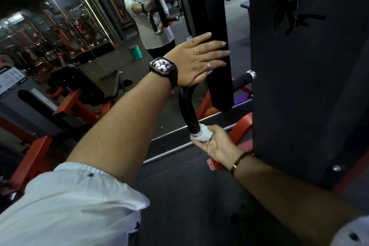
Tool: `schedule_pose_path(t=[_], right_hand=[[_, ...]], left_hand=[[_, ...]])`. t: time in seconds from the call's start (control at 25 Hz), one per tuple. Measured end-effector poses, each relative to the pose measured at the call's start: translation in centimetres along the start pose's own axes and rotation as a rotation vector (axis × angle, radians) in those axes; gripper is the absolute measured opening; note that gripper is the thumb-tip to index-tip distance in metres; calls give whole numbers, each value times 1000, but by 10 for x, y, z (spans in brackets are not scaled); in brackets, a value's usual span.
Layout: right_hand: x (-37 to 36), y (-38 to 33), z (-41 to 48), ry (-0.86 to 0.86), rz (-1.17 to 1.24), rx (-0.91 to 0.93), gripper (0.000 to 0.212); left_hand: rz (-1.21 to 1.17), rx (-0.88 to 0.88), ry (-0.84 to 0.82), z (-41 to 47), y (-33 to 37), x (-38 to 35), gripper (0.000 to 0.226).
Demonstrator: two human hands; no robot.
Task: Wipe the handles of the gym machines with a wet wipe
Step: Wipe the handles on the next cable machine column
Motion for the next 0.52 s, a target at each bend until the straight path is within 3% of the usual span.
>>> schedule_pose_path(t=[0.2, 0.32, 0.52], right_hand=[[-20, 7, 13, -41, 87, -101, 60], [-8, 8, 10, -12, -43, -133, 50], [-13, -24, 13, -8, -56, 21, 20]], left_hand=[[1, 2, 27, 0, 1, 0, 48], [-6, 8, 45, 1, -1, 0, 48], [-3, 1, 60, 2, -1, 2, 46]])
Point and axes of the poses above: each hand's wrist, its own z-axis towards the middle knuckle, its own x-axis out of the back of the hand, y = z × x, the point moved 8 cm from there along z, towards the middle knuckle, and after that the axes turned 7 degrees about z, right-handed, at the moved point
